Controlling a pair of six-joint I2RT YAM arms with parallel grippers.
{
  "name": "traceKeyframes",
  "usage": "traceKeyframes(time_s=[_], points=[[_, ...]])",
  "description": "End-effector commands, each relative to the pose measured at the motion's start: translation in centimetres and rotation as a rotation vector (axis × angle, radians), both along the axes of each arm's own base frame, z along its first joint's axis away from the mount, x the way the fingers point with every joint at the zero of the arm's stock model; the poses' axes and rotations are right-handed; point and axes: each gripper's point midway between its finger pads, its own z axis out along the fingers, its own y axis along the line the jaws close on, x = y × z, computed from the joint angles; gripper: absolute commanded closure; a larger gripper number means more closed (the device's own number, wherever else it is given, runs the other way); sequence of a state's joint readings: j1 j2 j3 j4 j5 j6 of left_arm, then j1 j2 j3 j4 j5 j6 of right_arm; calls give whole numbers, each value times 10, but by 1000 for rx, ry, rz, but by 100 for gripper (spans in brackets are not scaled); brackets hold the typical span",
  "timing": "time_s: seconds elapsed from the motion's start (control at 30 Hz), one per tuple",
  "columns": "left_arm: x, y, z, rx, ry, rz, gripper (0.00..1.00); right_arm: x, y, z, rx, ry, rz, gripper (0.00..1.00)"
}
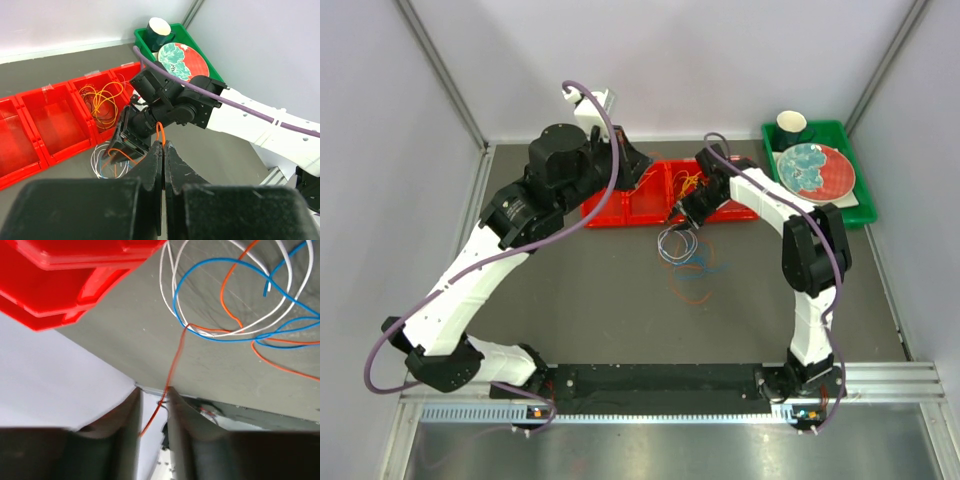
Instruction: Untangle the cables
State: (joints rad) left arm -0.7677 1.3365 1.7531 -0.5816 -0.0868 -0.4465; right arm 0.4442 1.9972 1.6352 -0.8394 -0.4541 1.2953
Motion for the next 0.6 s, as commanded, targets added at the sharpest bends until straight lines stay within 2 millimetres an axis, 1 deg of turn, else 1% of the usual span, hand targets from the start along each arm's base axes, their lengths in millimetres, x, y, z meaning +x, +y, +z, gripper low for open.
traceKeyframes(time_s=[0.0,0.03,0.07,0.13,0.2,0.23,0.3,0.33,0.37,0.4,0.43,0.5,0.53,0.57], points=[[-5,7,31,-70,-72,12,100,-7,9,4,45,-9,31,85],[-5,7,32,-71,-73,11,100,-7,9,4,45,-9,35,95],[-5,7,32,-72,-75,12,100,-7,9,4,52,-9,39,100],[-5,8,35,-74,-79,12,100,-3,12,9,66,-35,48,100],[-6,9,35,-72,-75,12,100,4,16,22,83,-80,57,100],[-7,11,36,-72,-75,15,100,12,19,37,99,-127,68,100],[-9,15,33,-63,-66,28,100,22,23,57,115,-189,82,100],[-11,19,35,-66,-70,34,100,30,27,81,128,-252,106,100],[-12,21,34,-62,-67,41,100,34,28,93,134,-287,115,100],[-11,24,28,-49,-59,56,100,37,29,104,136,-312,123,100],[-13,29,28,-50,-60,66,100,43,31,133,153,-388,136,100],[-13,32,19,-37,-46,80,100,48,33,162,178,-464,144,100],[-15,36,19,-38,-46,89,100,50,33,189,202,-534,146,100],[-15,37,17,-37,-44,94,100,52,35,206,227,-588,151,100]])
